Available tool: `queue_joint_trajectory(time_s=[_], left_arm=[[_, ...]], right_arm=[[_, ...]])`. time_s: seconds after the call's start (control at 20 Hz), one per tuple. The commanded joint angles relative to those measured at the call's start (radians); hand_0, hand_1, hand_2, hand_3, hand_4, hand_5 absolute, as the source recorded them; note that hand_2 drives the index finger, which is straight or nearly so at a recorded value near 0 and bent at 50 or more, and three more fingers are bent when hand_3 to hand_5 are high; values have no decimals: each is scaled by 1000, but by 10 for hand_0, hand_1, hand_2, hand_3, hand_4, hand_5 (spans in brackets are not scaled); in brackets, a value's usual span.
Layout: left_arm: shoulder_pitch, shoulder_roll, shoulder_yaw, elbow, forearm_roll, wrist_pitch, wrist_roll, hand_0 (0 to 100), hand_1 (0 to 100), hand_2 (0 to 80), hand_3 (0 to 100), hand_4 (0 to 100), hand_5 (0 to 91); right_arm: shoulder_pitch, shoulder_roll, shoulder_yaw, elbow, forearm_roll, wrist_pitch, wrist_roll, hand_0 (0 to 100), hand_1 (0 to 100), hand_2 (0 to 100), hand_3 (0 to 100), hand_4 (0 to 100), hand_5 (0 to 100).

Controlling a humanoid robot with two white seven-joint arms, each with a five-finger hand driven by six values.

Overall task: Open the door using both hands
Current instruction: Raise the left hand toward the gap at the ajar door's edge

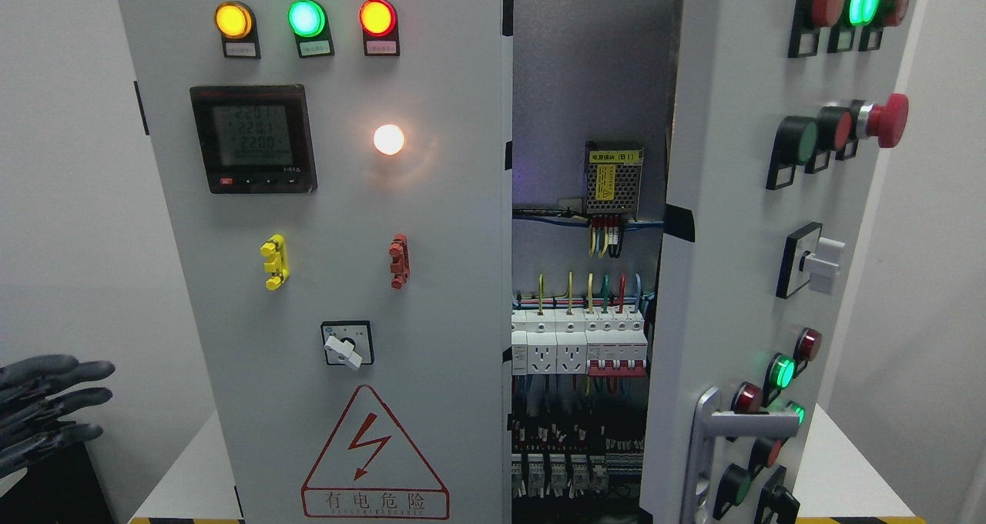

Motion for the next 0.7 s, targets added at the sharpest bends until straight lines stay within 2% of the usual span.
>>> queue_joint_trajectory(time_s=[0.0, 0.2, 0.3, 0.4, 0.5, 0.65], left_arm=[[-390, 50, -591, -1, 0, 31, 6, 0, 0, 0, 0, 31, 0], [-504, 50, -698, -2, 1, 34, 15, 0, 0, 0, 0, 31, 0], [-641, 40, -842, -2, 0, 37, 20, 0, 0, 0, 0, 31, 0], [-815, 26, -1027, 2, 0, 37, 32, 0, 0, 0, 0, 31, 0], [-971, -21, -1175, 27, 0, 41, 33, 0, 0, 0, 0, 31, 0], [-1118, -80, -1279, 57, 0, 93, 33, 0, 0, 0, 0, 31, 0]], right_arm=[[0, -1, 0, 1, 0, 1, 0, 107, 0, 0, 0, 0, 0], [0, -1, 0, -1, 0, 1, 0, 107, 0, 0, 0, 0, 0], [0, -1, 0, 1, 0, 1, 0, 106, 0, 0, 0, 0, 0], [0, -1, 0, 1, 0, 1, 0, 107, 0, 0, 0, 0, 0], [0, -1, 0, 1, 0, 1, 0, 107, 0, 0, 0, 0, 0], [0, 1, 0, 1, 0, 1, 0, 107, 0, 0, 0, 0, 0]])
